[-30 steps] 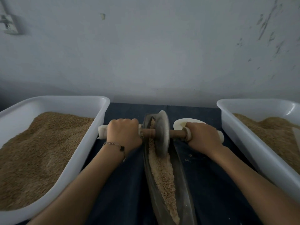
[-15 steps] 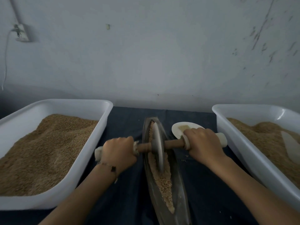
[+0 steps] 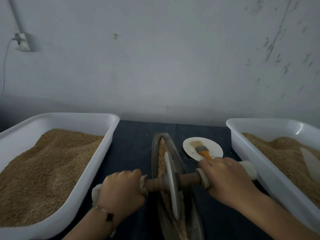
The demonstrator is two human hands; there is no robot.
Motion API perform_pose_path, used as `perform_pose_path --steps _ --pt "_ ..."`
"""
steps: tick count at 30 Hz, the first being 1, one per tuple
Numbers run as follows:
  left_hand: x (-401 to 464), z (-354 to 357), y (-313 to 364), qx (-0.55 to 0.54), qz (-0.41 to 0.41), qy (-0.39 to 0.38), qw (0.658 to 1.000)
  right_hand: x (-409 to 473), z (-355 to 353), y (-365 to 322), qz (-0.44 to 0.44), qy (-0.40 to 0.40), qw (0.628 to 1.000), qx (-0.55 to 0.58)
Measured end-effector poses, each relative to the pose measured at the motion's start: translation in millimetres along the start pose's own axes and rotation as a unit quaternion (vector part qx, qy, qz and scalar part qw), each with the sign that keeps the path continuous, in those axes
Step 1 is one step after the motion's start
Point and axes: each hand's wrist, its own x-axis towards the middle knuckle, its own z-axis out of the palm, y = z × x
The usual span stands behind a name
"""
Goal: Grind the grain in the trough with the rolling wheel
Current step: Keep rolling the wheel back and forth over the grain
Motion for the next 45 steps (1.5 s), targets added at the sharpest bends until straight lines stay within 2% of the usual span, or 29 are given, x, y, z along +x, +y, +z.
perform_pose_path --steps 8,13,17,22,26,31,35,37,41,45 --pt "79 15 -13 -0.014 -0.016 0.081 0.997 94 43 23 0.030 0.061 0.997 -0.022" --pt "107 10 -11 0.026 -0.028 0.106 0.994 111 56 30 0.051 0.086 0.995 -0.009" --pt "89 15 -10 0.037 -0.001 0.131 0.991 84 52 20 0.051 0.122 0.991 -0.029" --pt "35 7 -2 0.031 0.053 0.127 0.990 19 34 4 0.058 0.127 0.990 0.025" --pt "-19 -7 3 -0.004 0.140 0.198 0.970 -29 10 -5 0.044 0.124 0.990 0.052" --pt "-43 -8 3 -0.010 0.170 0.262 0.950 -47 -1 0 -0.015 0.128 0.991 0.039" --pt "-17 0 1 -0.020 0.152 0.201 0.967 -27 15 4 0.009 0.125 0.992 0.028" --pt "9 4 0 0.009 0.112 0.166 0.980 -5 29 8 0.032 0.123 0.992 0.018" --pt "64 15 -7 0.047 0.046 0.176 0.982 52 53 21 0.068 0.103 0.992 -0.012" --pt "96 18 -10 0.042 0.000 0.187 0.981 93 60 28 0.074 0.146 0.986 -0.021"
